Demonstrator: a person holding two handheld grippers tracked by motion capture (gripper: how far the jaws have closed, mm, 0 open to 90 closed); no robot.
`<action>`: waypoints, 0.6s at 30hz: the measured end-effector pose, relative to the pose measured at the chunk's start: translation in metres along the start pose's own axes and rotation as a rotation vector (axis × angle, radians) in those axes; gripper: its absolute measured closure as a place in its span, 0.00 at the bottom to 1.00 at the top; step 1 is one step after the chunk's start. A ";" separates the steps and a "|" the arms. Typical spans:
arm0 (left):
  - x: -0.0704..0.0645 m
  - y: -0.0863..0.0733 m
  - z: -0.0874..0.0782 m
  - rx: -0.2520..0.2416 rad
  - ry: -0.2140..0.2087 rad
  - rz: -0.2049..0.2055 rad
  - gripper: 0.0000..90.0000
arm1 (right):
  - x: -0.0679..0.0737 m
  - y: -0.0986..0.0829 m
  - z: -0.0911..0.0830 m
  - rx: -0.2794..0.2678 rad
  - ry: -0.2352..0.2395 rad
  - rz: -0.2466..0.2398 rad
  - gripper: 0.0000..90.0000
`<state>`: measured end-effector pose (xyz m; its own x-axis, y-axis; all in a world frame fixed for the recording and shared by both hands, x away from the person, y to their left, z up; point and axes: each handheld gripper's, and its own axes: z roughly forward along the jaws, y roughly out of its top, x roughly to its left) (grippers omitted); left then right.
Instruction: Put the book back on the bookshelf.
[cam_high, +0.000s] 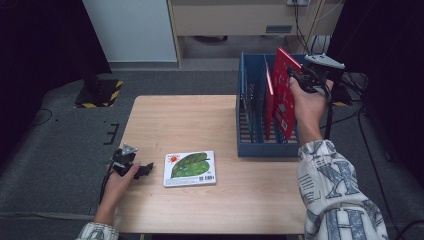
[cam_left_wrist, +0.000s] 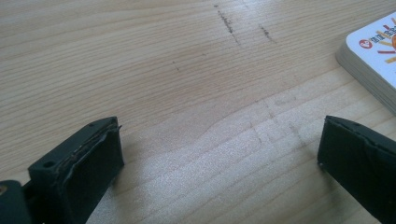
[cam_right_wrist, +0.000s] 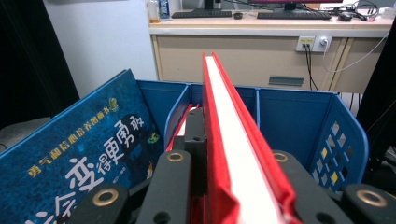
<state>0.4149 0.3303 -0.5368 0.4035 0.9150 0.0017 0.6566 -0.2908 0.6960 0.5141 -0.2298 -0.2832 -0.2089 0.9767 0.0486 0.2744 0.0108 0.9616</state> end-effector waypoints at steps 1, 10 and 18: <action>0.000 0.000 0.000 0.001 0.000 0.002 0.00 | 0.000 -0.001 0.001 -0.001 -0.003 0.001 0.88; 0.000 0.000 0.000 0.001 -0.002 0.002 0.00 | -0.001 -0.008 0.010 -0.006 -0.028 0.013 0.88; 0.000 0.000 0.000 0.000 -0.002 0.002 0.00 | 0.000 -0.018 0.017 -0.001 -0.043 0.020 0.88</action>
<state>0.4154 0.3301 -0.5368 0.4061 0.9138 0.0022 0.6558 -0.2932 0.6957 0.5254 -0.2265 -0.3054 -0.1626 0.9851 0.0560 0.2771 -0.0089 0.9608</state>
